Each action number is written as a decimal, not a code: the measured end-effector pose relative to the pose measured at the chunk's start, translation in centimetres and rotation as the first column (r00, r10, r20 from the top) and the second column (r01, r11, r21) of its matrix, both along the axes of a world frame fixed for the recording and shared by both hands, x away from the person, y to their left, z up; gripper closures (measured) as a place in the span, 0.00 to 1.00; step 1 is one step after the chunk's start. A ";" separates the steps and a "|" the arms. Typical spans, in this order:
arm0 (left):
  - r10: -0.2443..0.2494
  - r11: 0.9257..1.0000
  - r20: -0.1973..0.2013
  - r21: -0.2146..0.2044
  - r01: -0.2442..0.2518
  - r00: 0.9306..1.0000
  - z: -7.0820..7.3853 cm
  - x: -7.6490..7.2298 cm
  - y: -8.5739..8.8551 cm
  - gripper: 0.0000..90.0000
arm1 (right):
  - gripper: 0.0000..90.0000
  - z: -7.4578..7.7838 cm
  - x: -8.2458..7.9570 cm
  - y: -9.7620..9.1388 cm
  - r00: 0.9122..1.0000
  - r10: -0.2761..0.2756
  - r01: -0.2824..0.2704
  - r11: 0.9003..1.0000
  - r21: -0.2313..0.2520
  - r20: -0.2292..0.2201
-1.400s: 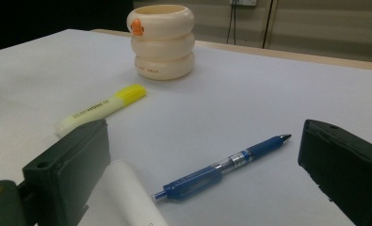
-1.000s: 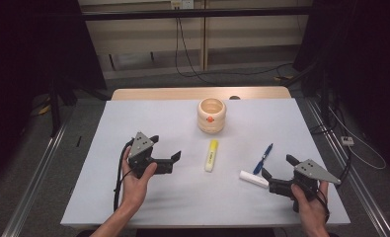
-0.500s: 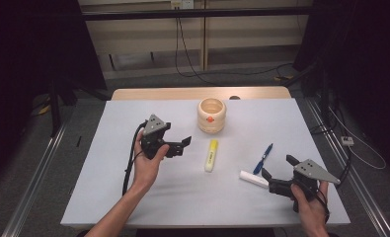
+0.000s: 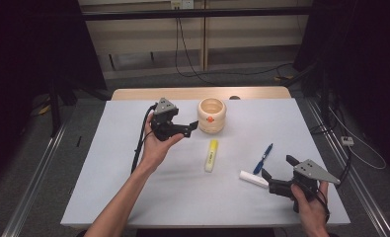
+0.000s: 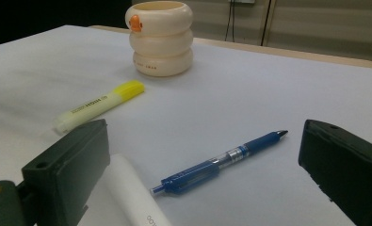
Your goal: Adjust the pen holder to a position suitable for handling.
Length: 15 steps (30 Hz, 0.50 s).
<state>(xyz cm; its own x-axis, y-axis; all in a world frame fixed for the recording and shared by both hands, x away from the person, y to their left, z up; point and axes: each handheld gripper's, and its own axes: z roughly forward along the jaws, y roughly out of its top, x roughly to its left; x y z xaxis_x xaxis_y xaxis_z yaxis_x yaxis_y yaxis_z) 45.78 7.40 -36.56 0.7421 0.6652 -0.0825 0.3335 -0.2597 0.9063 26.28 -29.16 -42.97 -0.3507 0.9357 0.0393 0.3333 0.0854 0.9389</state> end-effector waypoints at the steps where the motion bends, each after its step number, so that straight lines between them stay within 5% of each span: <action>1: 0.006 1.000 -0.005 0.004 -0.006 1.000 0.0 0.4 -0.2 0.11 | 0.03 0.0 0.0 0.0 1.000 0.000 0.000 1.000 -0.001 0.000; 15: 0.030 0.999 -0.012 0.041 -0.029 0.999 0.5 5.0 -2.8 0.14 | 0.03 0.0 -0.1 0.1 1.000 0.011 -0.011 1.000 -0.005 0.003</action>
